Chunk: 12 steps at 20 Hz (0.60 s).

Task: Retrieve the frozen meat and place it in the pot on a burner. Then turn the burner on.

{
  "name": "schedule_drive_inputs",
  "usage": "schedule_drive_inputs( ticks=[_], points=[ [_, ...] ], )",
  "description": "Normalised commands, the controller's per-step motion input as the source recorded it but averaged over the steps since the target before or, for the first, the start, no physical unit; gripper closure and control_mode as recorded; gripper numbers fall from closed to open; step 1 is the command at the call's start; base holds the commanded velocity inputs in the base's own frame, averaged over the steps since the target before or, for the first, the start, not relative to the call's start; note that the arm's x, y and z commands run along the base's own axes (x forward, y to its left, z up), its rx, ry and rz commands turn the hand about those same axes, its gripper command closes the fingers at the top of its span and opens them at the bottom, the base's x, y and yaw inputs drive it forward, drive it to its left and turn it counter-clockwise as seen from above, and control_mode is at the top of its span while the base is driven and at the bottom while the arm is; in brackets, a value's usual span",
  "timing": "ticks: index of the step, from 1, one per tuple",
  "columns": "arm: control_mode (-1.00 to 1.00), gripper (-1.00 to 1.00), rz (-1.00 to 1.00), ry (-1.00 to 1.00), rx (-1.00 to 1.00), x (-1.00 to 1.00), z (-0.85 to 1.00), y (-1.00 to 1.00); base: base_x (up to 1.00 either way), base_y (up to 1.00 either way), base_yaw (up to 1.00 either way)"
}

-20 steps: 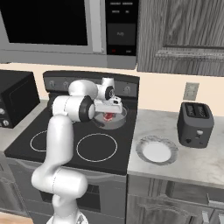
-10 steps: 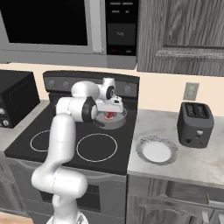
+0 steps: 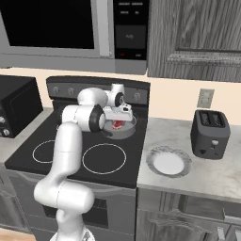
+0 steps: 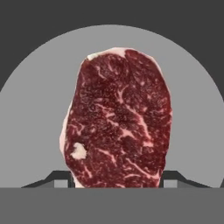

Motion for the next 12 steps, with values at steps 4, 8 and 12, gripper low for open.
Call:
schedule_drive_inputs(
  ticks=[4, 8, 12],
  points=[
    [-1.0, -1.0, 0.0, 0.0, 0.0, 0.0, 0.0, 0.0, 0.0, 0.0, 0.0],
    [-1.0, -1.0, 0.0, 0.0, 0.0, 0.0, 0.0, 0.0, 0.0, 0.0, 0.0],
    [-1.0, -1.0, 0.0, 0.0, 0.0, 0.0, 0.0, 0.0, 0.0, 0.0, 0.0]
  ],
)
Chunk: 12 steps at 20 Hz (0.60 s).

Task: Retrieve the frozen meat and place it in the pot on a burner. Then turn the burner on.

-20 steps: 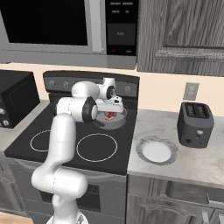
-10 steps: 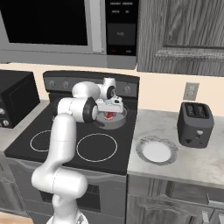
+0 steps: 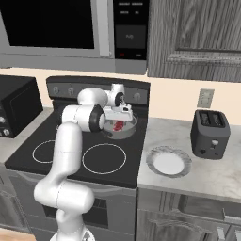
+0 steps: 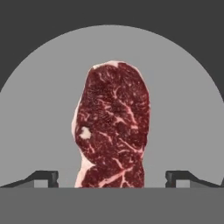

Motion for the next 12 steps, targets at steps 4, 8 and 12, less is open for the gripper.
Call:
schedule_drive_inputs(
  ticks=[4, 8, 12],
  points=[
    [-1.0, -1.0, 0.01, -0.02, 0.0, 0.0, 0.0, 0.0, 0.0, 0.0, 0.0],
    [-1.0, -1.0, 0.0, -0.19, 0.0, -0.11, 0.11, 0.0, 0.0, 0.0, 0.0],
    [-1.0, -1.0, 0.0, -0.15, 0.0, -0.2, 0.18, 0.0, 0.0, 0.0, 0.0]
  ],
)
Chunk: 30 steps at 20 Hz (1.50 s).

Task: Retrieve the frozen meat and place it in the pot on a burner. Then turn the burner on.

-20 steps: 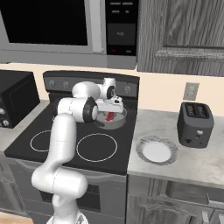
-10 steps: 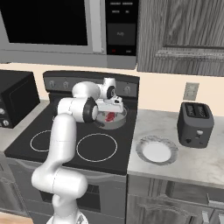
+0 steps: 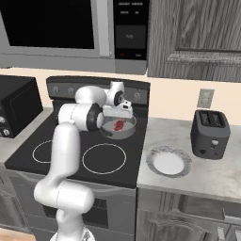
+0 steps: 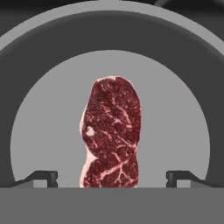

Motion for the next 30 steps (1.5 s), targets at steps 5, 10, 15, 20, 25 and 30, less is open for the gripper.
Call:
schedule_drive_inputs(
  ticks=[5, 10, 15, 20, 25, 30],
  points=[
    [-1.0, -1.0, 0.0, -0.16, 0.0, -0.04, 0.01, 0.0, 0.0, 0.0, 0.0],
    [-1.0, -1.0, 0.0, -0.16, 0.0, 0.0, 0.08, 0.0, 0.0, 0.0, 0.0],
    [-1.0, -1.0, 0.0, -0.18, 0.0, 0.0, 0.3, 0.0, 0.0, 0.0, 0.0],
    [-1.0, -1.0, 0.0, -0.12, 0.0, 0.0, 0.18, 0.0, 0.0, 0.0, 0.0],
    [-1.0, -1.0, 0.0, -0.04, 0.0, 0.0, 0.0, 0.0, 0.0, 0.0, 0.0],
    [-1.0, -1.0, 0.0, -0.22, 0.0, -0.02, 0.19, 0.0, 0.0, 0.0, 0.0]
  ],
)
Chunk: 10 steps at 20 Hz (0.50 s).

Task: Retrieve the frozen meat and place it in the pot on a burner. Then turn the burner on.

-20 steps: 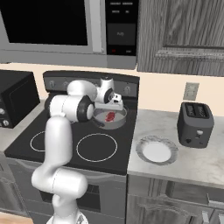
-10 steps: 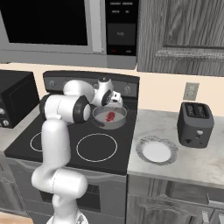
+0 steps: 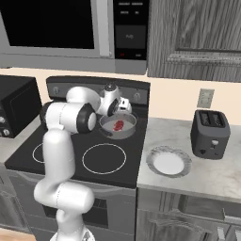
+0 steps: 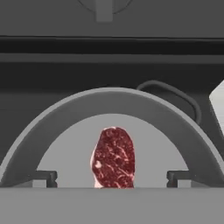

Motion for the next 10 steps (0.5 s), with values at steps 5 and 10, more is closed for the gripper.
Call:
schedule_drive_inputs(
  ticks=[5, 10],
  points=[
    [-1.0, -1.0, 0.0, -0.3, 0.0, -0.08, 0.09, 0.0, 0.0, 0.0, 0.0],
    [-1.0, -1.0, 0.0, -0.31, 0.0, -0.2, 0.09, -0.01, 0.0, 0.0, 0.0]
  ],
)
